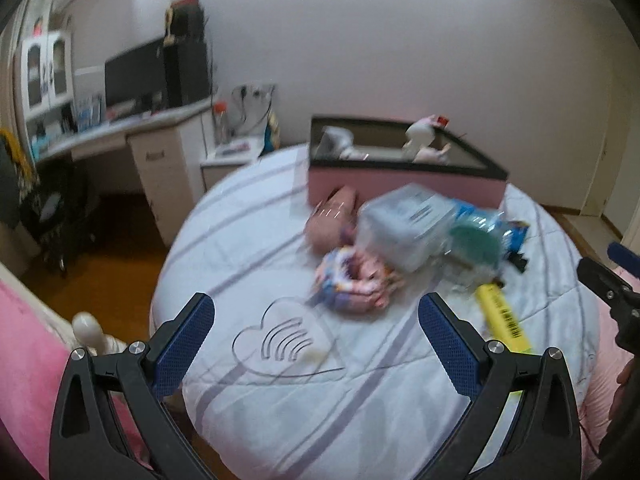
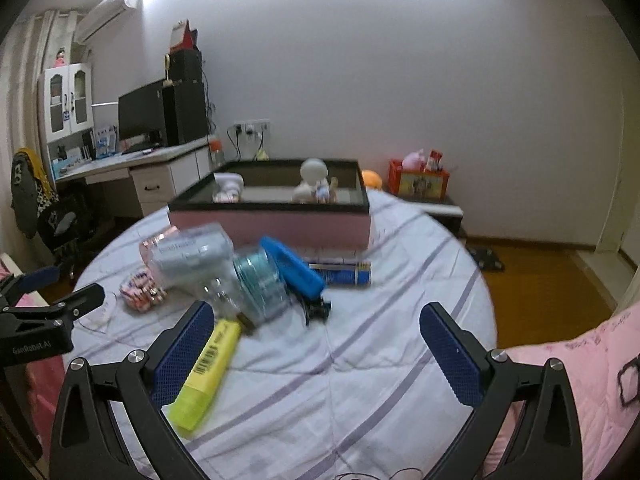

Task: Organize rigid objects
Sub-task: 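Withdraw both tools from the box back toward the remaining items, then close the left tool on the multicolour block figure while the right tool grasps the teal tape roll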

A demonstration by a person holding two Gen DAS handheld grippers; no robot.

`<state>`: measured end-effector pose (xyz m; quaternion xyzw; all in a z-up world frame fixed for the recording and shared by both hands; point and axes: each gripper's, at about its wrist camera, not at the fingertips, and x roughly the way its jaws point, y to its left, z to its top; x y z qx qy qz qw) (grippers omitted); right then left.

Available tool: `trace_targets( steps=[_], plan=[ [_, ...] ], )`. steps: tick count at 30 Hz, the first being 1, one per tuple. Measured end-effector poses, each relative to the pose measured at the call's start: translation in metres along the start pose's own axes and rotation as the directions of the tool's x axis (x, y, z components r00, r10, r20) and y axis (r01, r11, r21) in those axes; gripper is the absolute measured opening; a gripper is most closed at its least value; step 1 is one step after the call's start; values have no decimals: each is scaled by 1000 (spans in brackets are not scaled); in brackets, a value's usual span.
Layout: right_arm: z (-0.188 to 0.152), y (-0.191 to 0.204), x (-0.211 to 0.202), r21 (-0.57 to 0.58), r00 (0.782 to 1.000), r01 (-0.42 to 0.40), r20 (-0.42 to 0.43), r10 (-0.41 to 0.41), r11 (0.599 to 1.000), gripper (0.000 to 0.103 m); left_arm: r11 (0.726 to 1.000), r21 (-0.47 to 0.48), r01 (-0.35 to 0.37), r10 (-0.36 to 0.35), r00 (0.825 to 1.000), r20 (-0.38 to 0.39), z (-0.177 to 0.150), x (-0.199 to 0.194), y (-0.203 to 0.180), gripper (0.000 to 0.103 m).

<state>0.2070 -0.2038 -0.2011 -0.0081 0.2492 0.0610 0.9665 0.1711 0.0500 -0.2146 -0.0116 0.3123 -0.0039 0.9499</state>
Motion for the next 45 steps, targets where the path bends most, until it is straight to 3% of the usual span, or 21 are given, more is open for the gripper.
trace_targets(
  steps=[6, 13, 16, 18, 19, 29, 31, 34, 35, 38, 45],
  plan=[
    [-6, -5, 21, 20, 998, -1, -65, 2, 1000, 103, 1000, -13, 25, -26, 997, -75, 0, 32, -1, 103],
    [-8, -14, 40, 38, 993, 16, -117, -12, 999, 103, 997, 75, 21, -7, 983, -183, 9, 74, -24, 103],
    [-8, -19, 47, 43, 990, 31, -137, -25, 999, 103, 994, 98, 45, -27, 983, -181, 18, 78, -28, 102],
    [-7, -22, 52, 49, 988, 37, -150, -30, 998, 103, 993, 95, 65, -47, 982, -183, 22, 82, -28, 87],
    [-6, -24, 54, 54, 988, 38, -152, -30, 998, 103, 992, 90, 84, -66, 980, -186, 22, 83, -28, 70],
    [14, 0, 69, 12, 988, -56, -144, 58, 998, 103, 993, 95, 66, -50, 986, -160, 17, 59, -23, 69],
    [18, 11, 73, -10, 987, -81, -138, 79, 997, 98, 993, 96, 69, -53, 985, -161, 14, 55, -23, 69],
    [23, 26, 82, -54, 984, -105, -152, 96, 993, 74, 992, 94, 80, -63, 984, -168, 9, 51, -24, 69],
    [24, 29, 85, -66, 982, -105, -161, 94, 992, 61, 992, 99, 82, -65, 983, -169, 8, 51, -24, 69],
    [26, 39, 94, -110, 978, -117, -186, 95, 987, 41, 992, 97, 84, -66, 983, -170, 6, 52, -24, 69],
    [35, 38, 110, -140, 970, -136, -222, 103, 981, 42, 990, 86, 110, -95, 982, -163, 7, 58, -24, 70]
  ],
)
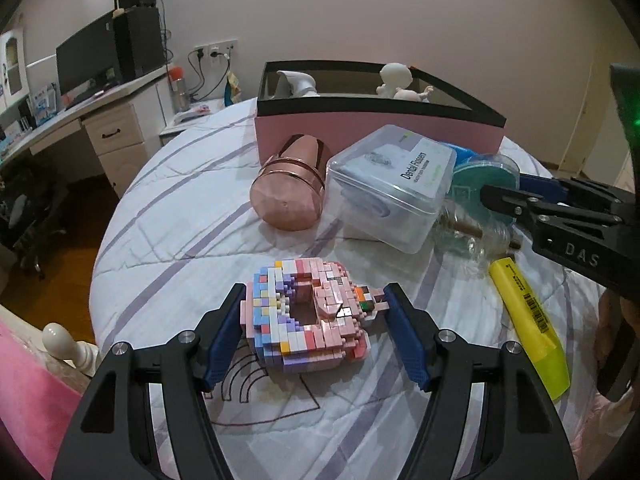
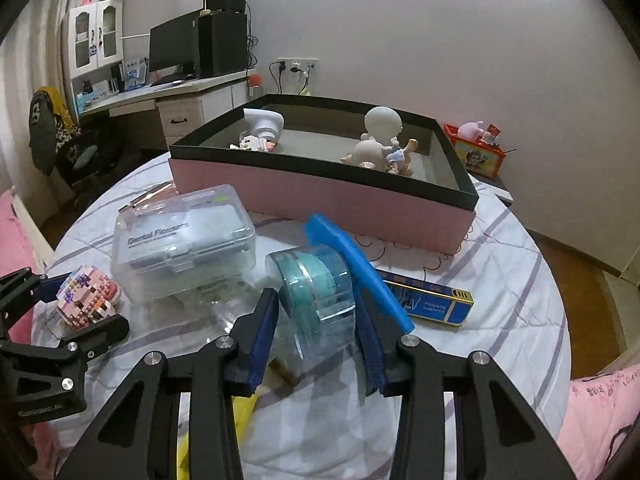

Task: Organize rigid objects
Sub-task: 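Close the left tool on the multicolour block figure while the right tool grasps the teal tape roll, then carry the block figure and tape roll into the pink box and open both tools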

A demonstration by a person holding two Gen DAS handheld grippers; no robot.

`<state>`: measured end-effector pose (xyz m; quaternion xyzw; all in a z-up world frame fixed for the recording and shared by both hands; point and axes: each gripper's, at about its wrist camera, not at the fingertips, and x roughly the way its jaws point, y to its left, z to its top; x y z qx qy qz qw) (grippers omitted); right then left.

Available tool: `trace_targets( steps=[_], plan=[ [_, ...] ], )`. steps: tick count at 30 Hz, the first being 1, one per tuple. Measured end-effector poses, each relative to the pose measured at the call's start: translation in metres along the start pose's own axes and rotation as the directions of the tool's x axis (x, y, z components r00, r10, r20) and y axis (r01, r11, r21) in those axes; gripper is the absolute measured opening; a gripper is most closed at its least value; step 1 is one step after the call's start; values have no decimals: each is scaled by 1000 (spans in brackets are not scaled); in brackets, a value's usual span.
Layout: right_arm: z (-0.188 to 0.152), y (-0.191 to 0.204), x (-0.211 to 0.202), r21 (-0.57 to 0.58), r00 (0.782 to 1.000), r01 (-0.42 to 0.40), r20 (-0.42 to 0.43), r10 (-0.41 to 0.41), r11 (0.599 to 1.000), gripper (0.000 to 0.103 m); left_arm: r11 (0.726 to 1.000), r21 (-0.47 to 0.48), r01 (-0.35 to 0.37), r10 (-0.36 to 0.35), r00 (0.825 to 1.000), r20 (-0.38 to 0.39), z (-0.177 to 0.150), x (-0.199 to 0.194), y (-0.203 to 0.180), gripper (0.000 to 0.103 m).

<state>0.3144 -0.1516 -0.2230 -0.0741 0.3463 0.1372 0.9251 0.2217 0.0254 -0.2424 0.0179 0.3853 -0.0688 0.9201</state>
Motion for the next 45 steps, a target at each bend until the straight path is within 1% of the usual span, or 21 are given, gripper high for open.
trace_targets(
  steps=[2, 5, 7, 9, 14, 20, 22, 23, 24, 26, 29, 35, 38, 42, 45],
  plan=[
    [1, 0, 11, -7, 999, -24, -37, 23, 1000, 43, 1000, 4, -6, 6, 1000, 0, 0, 0, -1, 70],
    [0, -7, 14, 30, 997, -59, -44, 61, 998, 42, 1000, -2, -4, 4, 1000, 0, 0, -2, -2, 70],
    [-3, -6, 12, 33, 997, -64, -42, 65, 997, 42, 1000, -5, -5, 5, 1000, 4, 0, -4, -3, 69],
    [-5, -4, 6, 25, 998, -49, -24, 50, 998, 40, 1000, -8, 3, -3, 1000, 12, 1, -8, -4, 69],
    [-10, -7, -13, 52, 999, -44, 24, 42, 998, 39, 1000, 2, 8, -9, 999, 54, 10, -22, -9, 69],
    [-18, -14, -32, 83, 998, -32, 56, 27, 996, 38, 1000, 22, 8, -10, 996, 90, 21, -35, -17, 69],
    [-20, -17, -37, 90, 998, -34, 54, 29, 995, 39, 1000, 30, 7, -10, 995, 104, 25, -38, -21, 69],
    [-21, -19, -41, 99, 997, -36, 76, 28, 994, 38, 999, 34, 9, -13, 994, 109, 28, -39, -24, 69],
    [-20, -19, -42, 99, 997, -32, 71, 25, 995, 38, 999, 37, 11, -15, 993, 115, 30, -40, -26, 69],
    [-19, -21, -45, 109, 996, -35, 88, 25, 993, 38, 999, 47, 16, -22, 992, 126, 37, -42, -32, 69],
    [-15, -23, -49, 124, 994, -29, 107, 16, 992, 38, 999, 52, 16, -23, 989, 144, 46, -46, -39, 69],
    [1, -23, -61, 118, 986, -39, 166, 19, 992, 38, 999, 40, 5, -13, 977, 214, 73, -58, -46, 69],
    [13, -24, -66, 109, 980, -37, 196, 15, 993, 39, 999, 52, -11, -2, 970, 244, 87, -62, -51, 69],
    [29, -26, -70, 98, 973, -39, 229, 16, 994, 39, 997, 74, -9, -11, 962, 273, 109, -63, -55, 69],
    [42, -30, -71, 95, 968, -39, 252, 14, 995, 39, 996, 91, -25, -3, 957, 292, 125, -61, -57, 69]
  ],
)
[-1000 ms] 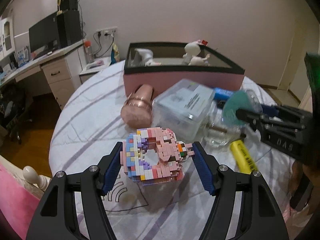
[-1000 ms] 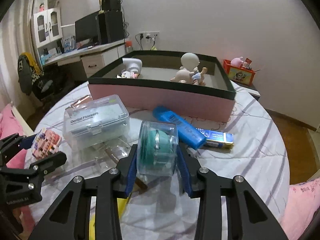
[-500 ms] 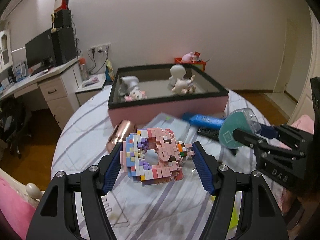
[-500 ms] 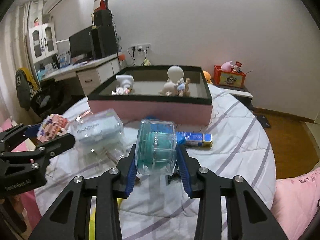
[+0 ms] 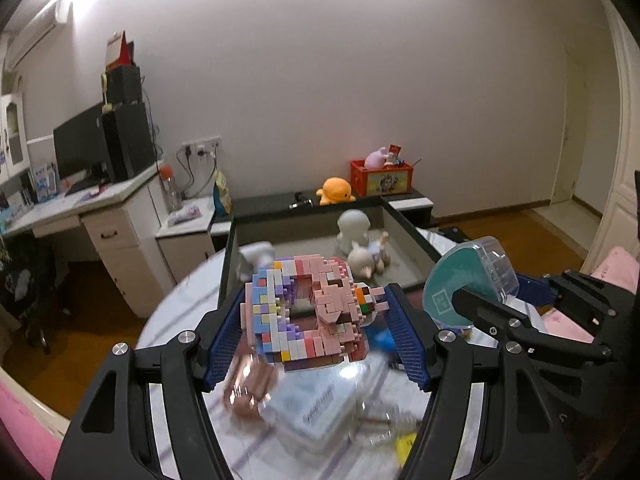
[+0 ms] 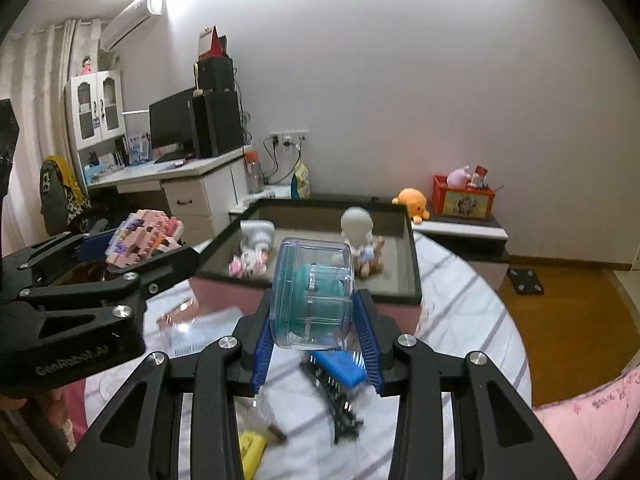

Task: Organize rigid objects
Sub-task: 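Carry the block figure and tape roll into the pink box and open both tools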

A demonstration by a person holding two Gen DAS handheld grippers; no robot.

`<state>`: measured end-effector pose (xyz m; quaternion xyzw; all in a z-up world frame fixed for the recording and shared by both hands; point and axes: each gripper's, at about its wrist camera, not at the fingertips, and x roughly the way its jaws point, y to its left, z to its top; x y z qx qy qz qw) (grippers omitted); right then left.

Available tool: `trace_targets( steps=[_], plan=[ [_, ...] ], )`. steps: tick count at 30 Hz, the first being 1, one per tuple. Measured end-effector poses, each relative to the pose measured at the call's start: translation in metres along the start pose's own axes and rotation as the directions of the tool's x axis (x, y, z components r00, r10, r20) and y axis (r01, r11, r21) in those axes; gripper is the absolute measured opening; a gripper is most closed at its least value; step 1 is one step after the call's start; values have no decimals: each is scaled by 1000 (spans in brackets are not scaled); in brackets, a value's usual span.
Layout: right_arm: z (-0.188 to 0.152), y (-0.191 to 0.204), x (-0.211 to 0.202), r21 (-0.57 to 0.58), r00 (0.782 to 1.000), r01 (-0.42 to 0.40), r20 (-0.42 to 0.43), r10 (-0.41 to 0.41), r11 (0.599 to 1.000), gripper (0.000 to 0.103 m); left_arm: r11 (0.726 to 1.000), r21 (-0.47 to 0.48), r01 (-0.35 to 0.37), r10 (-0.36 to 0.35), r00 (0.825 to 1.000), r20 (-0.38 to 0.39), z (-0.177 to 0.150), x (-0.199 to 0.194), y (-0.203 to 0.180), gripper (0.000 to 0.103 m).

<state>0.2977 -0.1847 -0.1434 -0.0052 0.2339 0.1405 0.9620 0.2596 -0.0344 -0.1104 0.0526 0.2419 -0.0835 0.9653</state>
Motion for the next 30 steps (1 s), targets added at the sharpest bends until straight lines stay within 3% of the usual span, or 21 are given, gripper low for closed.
trace_targets(
  steps=[15, 21, 26, 30],
  plan=[
    [36, -13, 39, -20, 999, 26, 19, -26, 999, 39, 998, 40, -41, 41, 999, 5, 41, 59, 12, 69],
    [39, -26, 79, -26, 998, 54, -41, -55, 998, 39, 998, 50, -34, 37, 996, -75, 45, 107, 18, 69],
    [35, -29, 106, -52, 992, 75, -102, -80, 996, 39, 998, 57, -25, 36, 981, -190, 38, 152, 21, 69],
    [24, -25, 121, -93, 982, 102, -147, -115, 990, 39, 998, 54, -15, 27, 972, -232, 30, 171, 21, 69]
  ],
)
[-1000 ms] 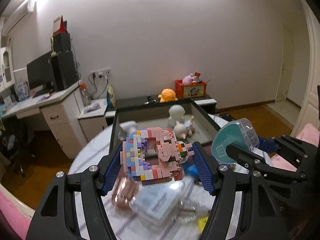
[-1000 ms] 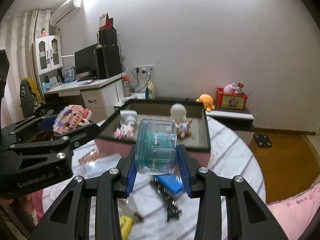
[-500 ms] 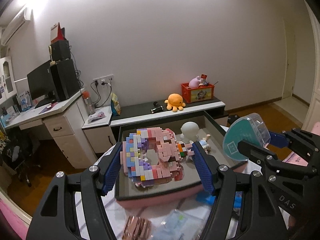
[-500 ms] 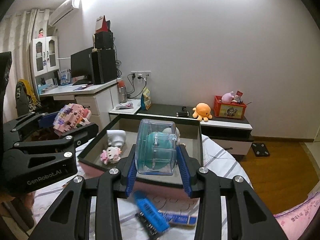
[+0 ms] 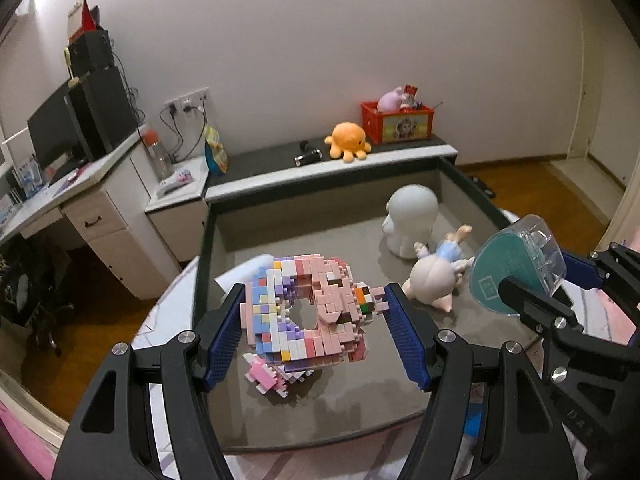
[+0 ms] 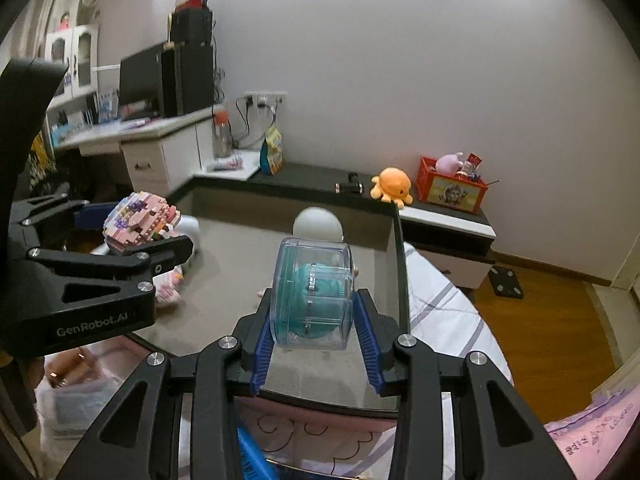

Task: Organize rigid objects
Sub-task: 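Carry the block figure and tape roll into the pink box and open both tools, then withdraw both tools from the box back over the bed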

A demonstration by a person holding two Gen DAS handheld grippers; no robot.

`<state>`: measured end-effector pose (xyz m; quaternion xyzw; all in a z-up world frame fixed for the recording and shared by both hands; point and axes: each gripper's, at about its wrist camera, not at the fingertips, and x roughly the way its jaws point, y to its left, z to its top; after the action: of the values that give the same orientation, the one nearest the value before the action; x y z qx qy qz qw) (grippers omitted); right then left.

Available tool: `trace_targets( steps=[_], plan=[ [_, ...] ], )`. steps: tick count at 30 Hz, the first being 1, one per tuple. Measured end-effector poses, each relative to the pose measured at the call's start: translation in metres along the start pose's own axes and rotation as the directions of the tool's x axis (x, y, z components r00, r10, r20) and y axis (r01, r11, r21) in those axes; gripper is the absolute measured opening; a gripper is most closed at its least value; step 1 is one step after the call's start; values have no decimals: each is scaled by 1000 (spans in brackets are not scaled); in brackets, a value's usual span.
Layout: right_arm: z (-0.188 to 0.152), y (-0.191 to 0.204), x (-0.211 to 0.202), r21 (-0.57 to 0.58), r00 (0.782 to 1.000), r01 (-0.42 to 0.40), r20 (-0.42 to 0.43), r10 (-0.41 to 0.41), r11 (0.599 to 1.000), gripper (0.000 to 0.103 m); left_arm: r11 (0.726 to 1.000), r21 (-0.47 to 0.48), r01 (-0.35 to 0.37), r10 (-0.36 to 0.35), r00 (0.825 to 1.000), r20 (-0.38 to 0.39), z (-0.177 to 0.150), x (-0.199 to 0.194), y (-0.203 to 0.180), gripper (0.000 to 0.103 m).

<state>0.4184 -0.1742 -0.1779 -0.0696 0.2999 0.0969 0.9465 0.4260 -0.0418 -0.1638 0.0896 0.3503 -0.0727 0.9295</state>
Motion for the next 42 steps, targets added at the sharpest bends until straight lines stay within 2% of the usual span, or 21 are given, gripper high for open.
trace_targets(
  steps=[5, 7, 9, 10, 14, 17, 21, 25, 27, 28, 31, 37, 40, 42],
  plan=[
    [-4, 3, 17, -56, 997, 61, -51, -64, 997, 39, 1000, 3, -8, 8, 1000, -20, -3, 8, -1, 70],
    [-6, 4, 19, -67, 995, 72, -65, -76, 995, 39, 1000, -7, -7, 7, 1000, -3, -2, 4, 1, 71],
    [-7, 6, 21, -73, 994, 73, -76, -78, 995, 39, 1000, -12, -12, 12, 1000, 17, 0, 0, 2, 81],
    [-7, 7, 22, -66, 994, 59, -83, -65, 996, 39, 1000, -12, -20, 20, 999, 33, 0, -3, 2, 90],
    [-4, 9, 16, -64, 996, 60, -65, -64, 996, 40, 999, -11, -38, 38, 998, 55, 0, -12, 5, 95],
    [-1, 9, 11, -41, 998, 20, -63, -22, 999, 40, 999, -25, -34, 36, 996, 82, -2, -24, 9, 102],
    [2, 9, -2, -16, 999, -25, -29, 24, 1000, 57, 999, -28, -46, 49, 991, 121, -3, -46, 12, 103],
    [5, 13, -23, 7, 998, -62, 15, 62, 998, 58, 998, -36, -55, 60, 984, 166, -9, -74, 15, 103],
    [4, 12, -35, 24, 997, -71, 36, 70, 997, 74, 997, -41, -59, 65, 981, 183, -13, -88, 17, 103],
    [4, 12, -44, 37, 996, -72, 54, 70, 997, 78, 997, -44, -67, 74, 978, 197, -15, -96, 17, 103],
    [1, 9, -69, 66, 992, -77, 104, 70, 995, 79, 995, -53, -79, 89, 966, 243, -24, -123, 17, 103],
    [-9, 7, -123, 109, 981, -28, 194, 6, 994, 83, 990, -88, -110, 133, 937, 324, -42, -175, 16, 103],
    [-15, 2, -147, 138, 972, 10, 231, -42, 990, 90, 990, -113, -90, 124, 931, 344, -52, -195, 18, 103],
    [-18, -1, -161, 162, 967, -5, 254, -37, 987, 103, 990, -122, -75, 115, 926, 359, -62, -209, 17, 103]
  ],
)
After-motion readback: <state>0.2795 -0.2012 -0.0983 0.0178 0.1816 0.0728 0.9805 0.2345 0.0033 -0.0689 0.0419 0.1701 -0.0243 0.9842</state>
